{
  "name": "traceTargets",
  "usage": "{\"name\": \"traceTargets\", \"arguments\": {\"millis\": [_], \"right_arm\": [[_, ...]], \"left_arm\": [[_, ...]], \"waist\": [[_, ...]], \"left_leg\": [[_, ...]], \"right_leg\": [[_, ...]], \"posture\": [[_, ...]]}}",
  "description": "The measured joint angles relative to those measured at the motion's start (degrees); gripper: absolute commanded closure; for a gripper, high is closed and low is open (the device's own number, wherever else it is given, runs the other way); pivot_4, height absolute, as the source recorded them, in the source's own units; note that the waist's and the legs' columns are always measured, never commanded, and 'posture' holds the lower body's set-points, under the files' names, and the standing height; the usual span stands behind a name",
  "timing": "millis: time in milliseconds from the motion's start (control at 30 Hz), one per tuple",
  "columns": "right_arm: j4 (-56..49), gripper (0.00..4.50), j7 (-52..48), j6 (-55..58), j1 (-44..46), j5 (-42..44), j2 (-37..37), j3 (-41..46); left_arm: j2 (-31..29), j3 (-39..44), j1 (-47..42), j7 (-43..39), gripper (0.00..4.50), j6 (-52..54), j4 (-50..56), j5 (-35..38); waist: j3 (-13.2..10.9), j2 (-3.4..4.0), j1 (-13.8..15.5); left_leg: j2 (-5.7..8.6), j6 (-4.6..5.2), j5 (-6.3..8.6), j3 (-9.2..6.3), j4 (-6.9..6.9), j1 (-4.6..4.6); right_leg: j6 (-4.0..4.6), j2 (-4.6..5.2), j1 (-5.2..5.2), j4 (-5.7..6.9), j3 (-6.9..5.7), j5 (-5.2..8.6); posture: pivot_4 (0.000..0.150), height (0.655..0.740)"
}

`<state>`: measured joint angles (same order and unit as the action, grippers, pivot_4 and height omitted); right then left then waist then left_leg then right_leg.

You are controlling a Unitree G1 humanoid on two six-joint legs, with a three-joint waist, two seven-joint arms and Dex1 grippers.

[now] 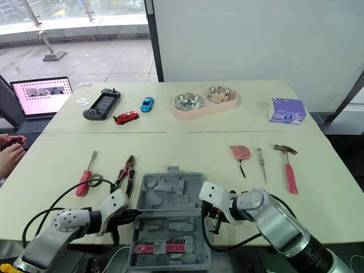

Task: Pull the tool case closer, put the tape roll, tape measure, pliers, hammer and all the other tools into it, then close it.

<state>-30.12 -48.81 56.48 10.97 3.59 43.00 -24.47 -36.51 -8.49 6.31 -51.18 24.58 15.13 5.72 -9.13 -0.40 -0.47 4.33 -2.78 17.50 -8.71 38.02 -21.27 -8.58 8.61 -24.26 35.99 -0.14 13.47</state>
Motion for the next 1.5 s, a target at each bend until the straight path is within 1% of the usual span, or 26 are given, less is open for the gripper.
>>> {"name": "traceTargets", "arguments": {"millis": [300, 800, 1133, 1367, 1500], "right_arm": [[1.63, 4.5, 0.73, -0.53, 0.02, 0.03, 1.27, -0.15], [1.62, 4.5, 1.24, 0.03, 0.04, 0.98, 2.05, -0.34], [3.63, 4.5, 0.29, -1.8, -0.52, 2.0, 8.08, 3.95], [4.34, 4.5, -0.38, -3.92, -1.92, 3.49, 8.44, 6.16], [5.0, 4.5, -1.75, -8.03, -4.38, 5.66, 9.06, 11.4]], "left_arm": [[0.37, -1.87, -2.68, -0.11, 4.43, -0.02, -1.47, 0.04], [0.35, -1.95, -3.04, -0.52, 4.43, -0.17, -1.89, 0.05], [-2.56, -1.19, -2.73, -0.14, 4.43, -0.36, -1.42, 0.1], [-3.58, 0.71, -2.7, 0.44, 4.43, -0.26, -2.15, 0.76], [-4.95, 3.27, -1.93, 0.47, 4.43, -0.02, -2.46, 1.89]], "waist": [[0.0, 0.01, 1.1], [0.0, 0.01, 1.17], [-0.07, -0.06, 0.92], [-0.13, -0.07, 1.05], [-0.21, -0.16, 1.11]], "left_leg": [[0.02, 0.0, 0.0, 0.01, 0.0, -0.01], [0.02, 0.0, 0.0, 0.01, 0.0, -0.02], [-0.06, 0.01, 0.0, 0.07, 0.0, -0.02], [-0.06, 0.01, 0.01, 0.1, 0.0, -0.05], [-0.07, 0.01, 0.01, 0.09, 0.0, -0.07]], "right_leg": [[0.0, 0.02, 0.0, -0.03, 0.0, 0.0], [0.0, 0.01, 0.0, -0.04, 0.0, 0.0], [0.0, -0.03, -0.04, -0.04, -0.01, 0.0], [0.01, -0.02, -0.05, -0.05, 0.0, 0.0], [0.0, -0.02, -0.09, -0.06, 0.0, 0.0]], "posture": [[0.15, 0.7239], [0.15, 0.7239], [0.15, 0.7239], [0.15, 0.7239], [0.15, 0.7239]]}}
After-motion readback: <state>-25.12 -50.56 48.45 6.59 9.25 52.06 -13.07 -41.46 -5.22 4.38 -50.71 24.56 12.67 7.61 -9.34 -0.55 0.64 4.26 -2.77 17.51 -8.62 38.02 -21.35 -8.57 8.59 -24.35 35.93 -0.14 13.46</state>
